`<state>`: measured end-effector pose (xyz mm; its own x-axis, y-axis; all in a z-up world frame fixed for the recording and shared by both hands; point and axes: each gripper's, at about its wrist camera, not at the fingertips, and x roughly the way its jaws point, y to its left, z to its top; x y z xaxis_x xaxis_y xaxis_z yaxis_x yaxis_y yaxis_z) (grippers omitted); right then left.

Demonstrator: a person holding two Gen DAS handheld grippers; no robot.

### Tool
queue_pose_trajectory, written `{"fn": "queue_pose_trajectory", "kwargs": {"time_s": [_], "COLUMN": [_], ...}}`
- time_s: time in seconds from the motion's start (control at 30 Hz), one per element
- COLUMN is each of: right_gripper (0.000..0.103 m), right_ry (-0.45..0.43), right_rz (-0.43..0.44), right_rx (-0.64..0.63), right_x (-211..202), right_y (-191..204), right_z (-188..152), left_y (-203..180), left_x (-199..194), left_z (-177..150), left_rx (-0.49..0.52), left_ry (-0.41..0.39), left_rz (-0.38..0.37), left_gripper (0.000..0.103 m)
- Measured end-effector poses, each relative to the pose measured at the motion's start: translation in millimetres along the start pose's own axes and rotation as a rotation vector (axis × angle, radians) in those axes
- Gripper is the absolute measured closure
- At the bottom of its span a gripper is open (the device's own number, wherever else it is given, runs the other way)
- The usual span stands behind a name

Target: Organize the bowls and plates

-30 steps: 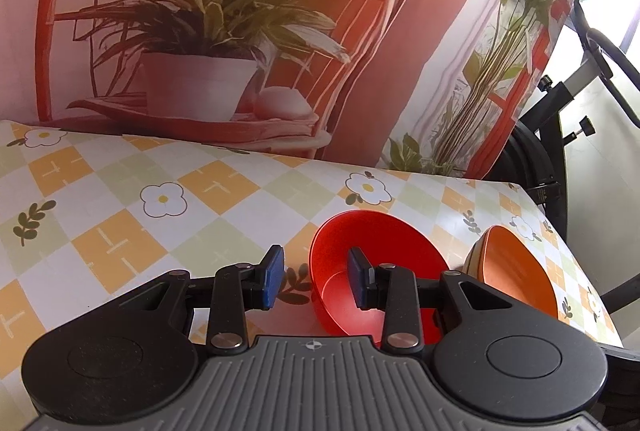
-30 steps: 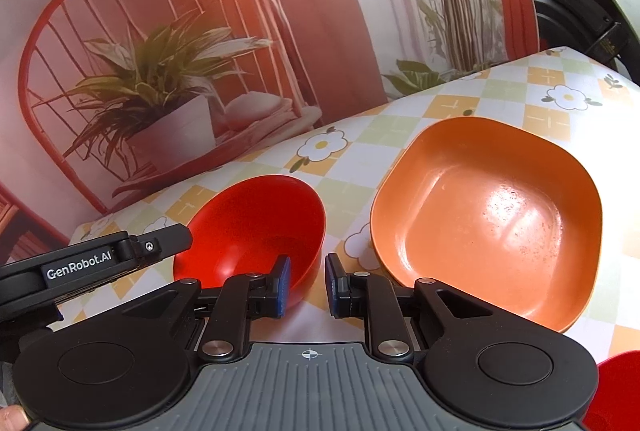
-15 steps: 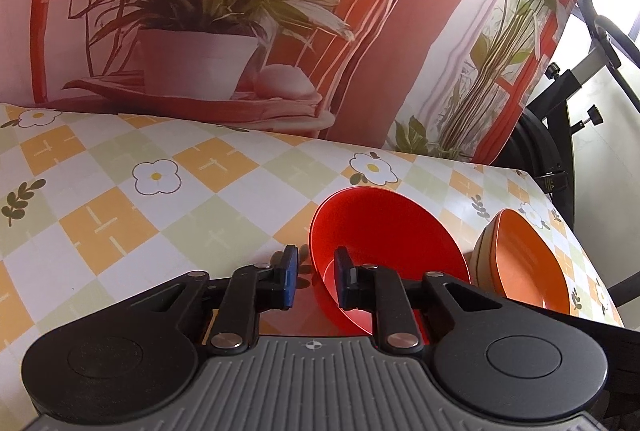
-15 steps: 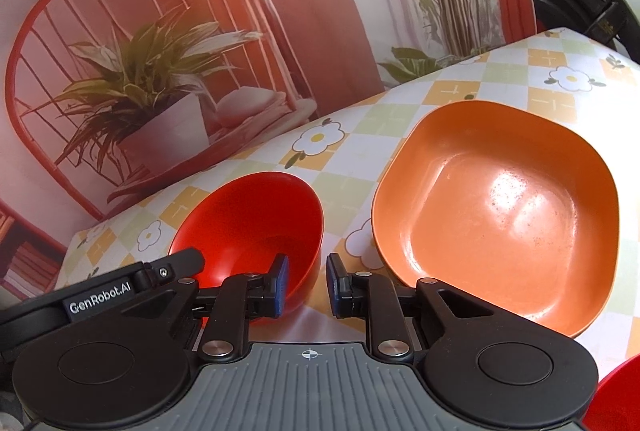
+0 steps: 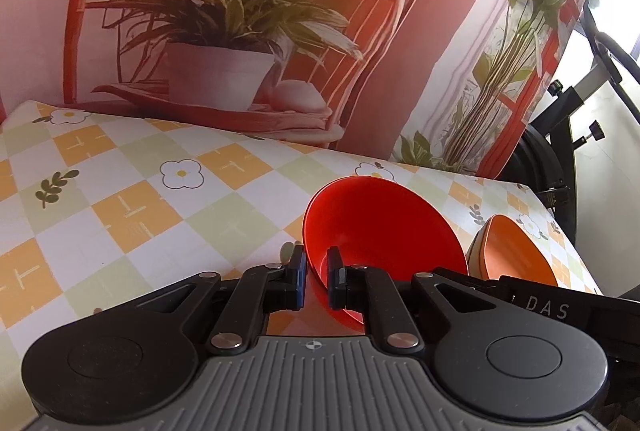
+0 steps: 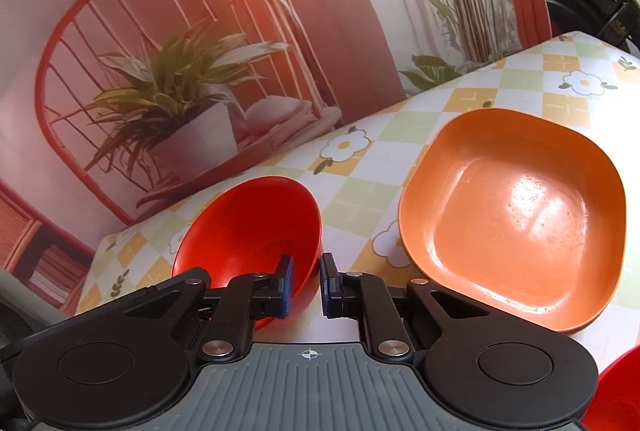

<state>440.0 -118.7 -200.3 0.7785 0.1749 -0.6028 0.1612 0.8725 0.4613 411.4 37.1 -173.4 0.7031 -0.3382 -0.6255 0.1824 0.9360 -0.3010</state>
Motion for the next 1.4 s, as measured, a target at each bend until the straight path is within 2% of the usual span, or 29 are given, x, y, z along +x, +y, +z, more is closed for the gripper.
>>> {"fn": "queue_pose_trajectory", "kwargs": {"time_s": [0.2, 0.4, 0.6, 0.9, 1.4], "right_gripper": [0.092, 0.093, 0.093, 0.094, 0.094], "right_ry": [-0.039, -0.071, -0.097, -0.117, -0.152], "right_rz": [0.044, 0.094, 0.121, 0.137, 0.151], "right_rx": [-0.049, -0.074, -0.101, -0.086, -0.043], "right_x": [-31, -67, -102, -146, -190], "right_y": [7, 2, -13, -54, -113], "right_z": [-1, -1, -5, -10, -16], "left_y": [-8, -33, -55, -90, -146], "left_x": [-40, -77, -100, -112, -115], "left_z": [-7, -16, -31, -63, -88], "left_rx": [-0.071, -0.049, -0.043, -0.034, 0.083], "left_ry": [-0.034, -0.096, -0.102, -0.06, -0.02], "left_rz": [0.021, 0.053, 0.04, 0.005, -0.028], "left_gripper": [0.092, 0.092, 0.092, 0.09, 0.088]}}
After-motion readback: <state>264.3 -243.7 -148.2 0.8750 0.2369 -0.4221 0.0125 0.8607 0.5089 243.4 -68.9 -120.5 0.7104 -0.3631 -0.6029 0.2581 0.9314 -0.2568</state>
